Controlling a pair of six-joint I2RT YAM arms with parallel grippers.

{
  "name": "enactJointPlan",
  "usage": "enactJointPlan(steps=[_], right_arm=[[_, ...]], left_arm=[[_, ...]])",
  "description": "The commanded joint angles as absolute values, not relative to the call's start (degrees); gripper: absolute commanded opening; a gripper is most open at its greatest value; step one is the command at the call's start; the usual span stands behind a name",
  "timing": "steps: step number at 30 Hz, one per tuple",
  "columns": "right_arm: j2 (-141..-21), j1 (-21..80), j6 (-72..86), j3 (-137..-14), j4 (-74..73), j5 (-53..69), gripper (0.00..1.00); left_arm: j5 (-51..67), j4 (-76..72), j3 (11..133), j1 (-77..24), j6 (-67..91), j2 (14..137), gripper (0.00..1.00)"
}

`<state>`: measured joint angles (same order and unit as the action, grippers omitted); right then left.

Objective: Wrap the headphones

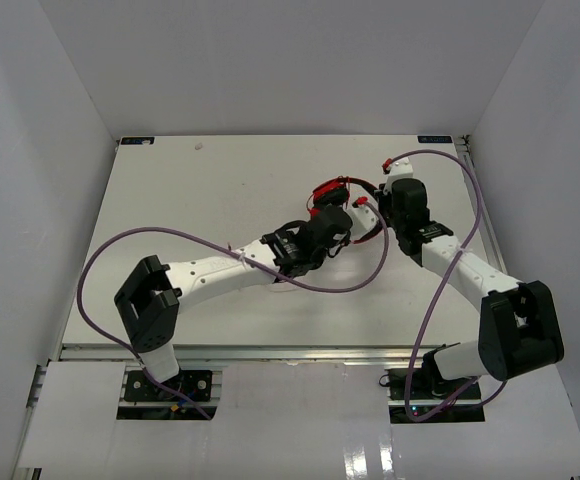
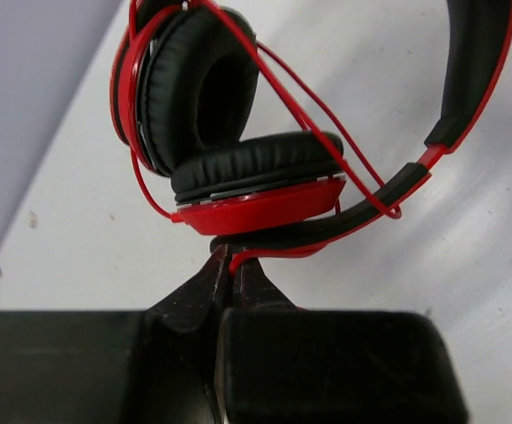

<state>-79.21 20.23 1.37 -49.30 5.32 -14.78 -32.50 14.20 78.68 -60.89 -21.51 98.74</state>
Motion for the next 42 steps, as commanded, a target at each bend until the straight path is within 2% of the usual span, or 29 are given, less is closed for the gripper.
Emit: enactJointPlan(steps=[1,5,11,20,26,30,37,42], right_arm=[[-80.03,20.16,3.04,-51.84,3.94,-13.78,0.08],[-80.51,20.13,3.43,-52.09,3.64,-13.31,0.08],[-79.87,19.86,4.4,-52.29,2.91,-11.84,0.08],[-78.13,19.35,5.4,-51.31,2.88,-9.07,0.08],[-76.95,18.99,5.62,-50.6,2.9,-6.79,0.08],[-75.42,18.9,5.35,-49.4,3.25,-4.39,0.08],[-74.8,18.98,4.22,-48.78,3.34,-2.99,0.08],[-74.44,18.9,4.31,-48.96,3.15,-1.79,0.08]], left_arm=[[-42.94,-1.49,74.41,-64.48,-33.45,95.86,0.0],[-45.24,-9.0,71.0,-65.67,-38.89,94.42,0.05],[-46.94,-23.21,64.75,-66.27,-47.49,93.0,0.21],[-44.68,-26.79,65.71,-66.11,-46.09,94.94,0.25],[-40.94,-21.23,70.65,-63.88,-40.84,96.06,0.24],[-33.42,-12.44,75.76,-60.91,-32.19,96.16,0.2],[-27.0,-3.55,84.35,-59.06,-28.66,99.57,0.29],[-25.51,-2.24,85.18,-58.03,-27.71,100.28,0.3]])
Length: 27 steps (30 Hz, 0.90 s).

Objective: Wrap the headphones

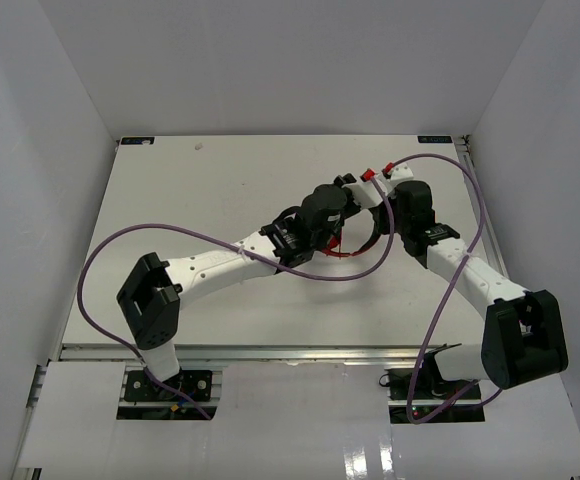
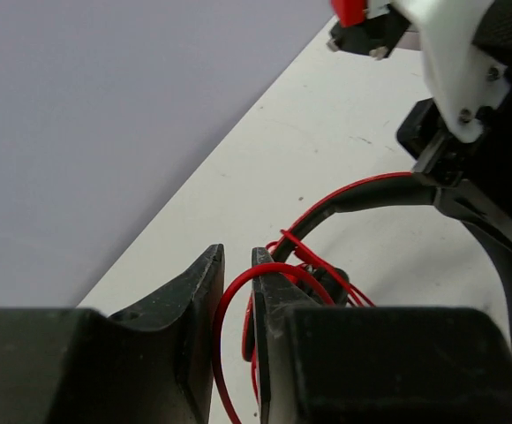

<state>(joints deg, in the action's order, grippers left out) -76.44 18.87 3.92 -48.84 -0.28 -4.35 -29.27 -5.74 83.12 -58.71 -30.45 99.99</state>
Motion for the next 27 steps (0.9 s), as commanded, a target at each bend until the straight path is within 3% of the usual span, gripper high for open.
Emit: enactJointPlan(steps=[1,10,16,27], right_arm=[[-74.38,18.9,4.37,-48.96,3.03,-1.38,0.08],[-72.07,18.96,2.96,-48.22,1.72,3.73,0.08],[-69.93,18.9,1.27,-47.23,1.16,6.0,0.08],[-68.91,18.9,-1.79,-45.97,-1.56,8.68,0.08]], left_arm=[[-25.04,-1.88,85.3,-57.49,-27.24,100.28,0.3],[-21.21,2.21,89.38,-52.46,-25.74,102.28,0.36],[-19.21,4.95,91.47,-49.99,-24.36,103.93,0.3],[-16.56,8.15,93.29,-47.75,-22.56,106.15,0.35]])
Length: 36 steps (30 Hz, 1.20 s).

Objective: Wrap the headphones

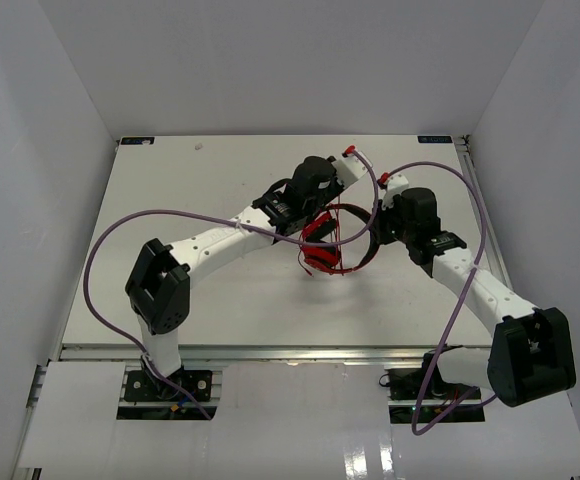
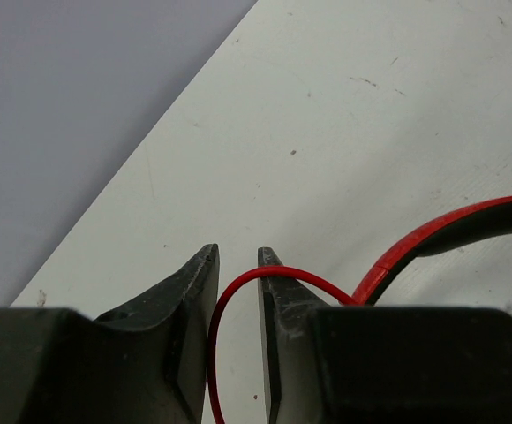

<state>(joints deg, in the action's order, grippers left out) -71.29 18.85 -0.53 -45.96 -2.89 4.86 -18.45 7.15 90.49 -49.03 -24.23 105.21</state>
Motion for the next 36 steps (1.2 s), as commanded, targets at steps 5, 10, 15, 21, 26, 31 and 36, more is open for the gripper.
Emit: enactJointPlan(steps=[5,10,15,21,26,31,36], right_arm=[[-66.83,18.9,-3.18,-46.02,-3.11,10.92,0.08],[-64.71,18.9,-5.39,-46.22,-5.39,15.32,0.08],[-61.18,18.9,-8.33,-45.79,-6.78,19.32,0.08],[-59.5,18.9,-8.39,-46.45,-7.65,19.2,0.08],[-58.6,18.87,-8.46,-48.03,-9.49,19.07,0.08],[-58.36,18.81,-9.51,-49.26,-12.03,20.24,0.08],[-58.18,18.72,-11.73,-51.53,-16.3,23.8,0.08]], left_arm=[[-15.03,8.35,91.86,-46.2,-20.64,106.07,0.35],[-13.23,8.25,89.68,-44.79,-18.59,105.36,0.35],[-10.88,7.03,86.39,-43.29,-16.6,103.63,0.32],[-8.65,4.05,80.36,-42.84,-12.38,100.32,0.24],[-5.26,-3.55,71.46,-42.25,-6.91,95.84,0.3],[6.79,-13.36,61.87,-40.03,-0.52,91.7,0.48],[18.14,-33.13,48.3,-37.97,9.12,89.47,0.66]])
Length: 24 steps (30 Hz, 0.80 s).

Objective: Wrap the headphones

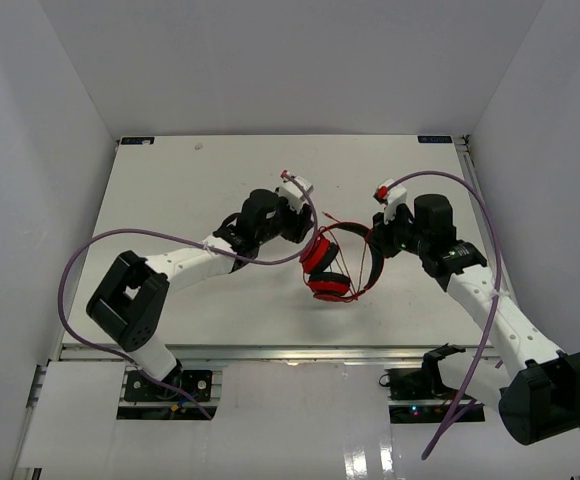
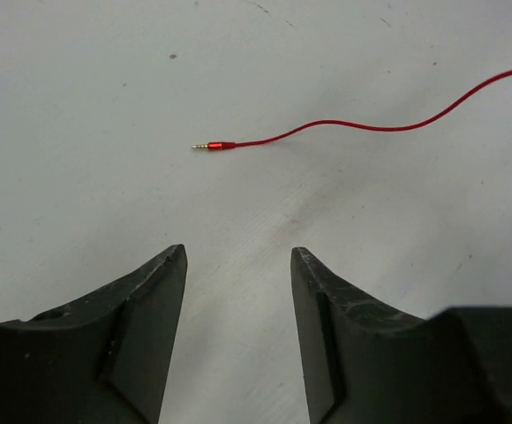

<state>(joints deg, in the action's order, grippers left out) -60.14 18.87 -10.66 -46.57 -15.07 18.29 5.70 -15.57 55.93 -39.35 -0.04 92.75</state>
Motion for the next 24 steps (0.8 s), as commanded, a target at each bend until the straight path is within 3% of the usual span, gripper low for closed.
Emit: enactJointPlan(steps=[1,13,24], right_arm=[[-58.1,18.72,-12.57,-51.96,-17.22,23.89,0.08],[-60.64,18.72,-43.28,-60.81,-44.21,35.32,0.08],[-61.43,18.76,-57.41,-63.54,-54.47,39.1,0.08]], left_arm=[[19.33,-35.34,47.17,-37.97,9.17,89.5,0.67],[31.15,-50.03,44.12,-37.92,6.07,95.04,0.72],[45.49,-67.73,45.02,-39.49,12.8,106.12,0.82]])
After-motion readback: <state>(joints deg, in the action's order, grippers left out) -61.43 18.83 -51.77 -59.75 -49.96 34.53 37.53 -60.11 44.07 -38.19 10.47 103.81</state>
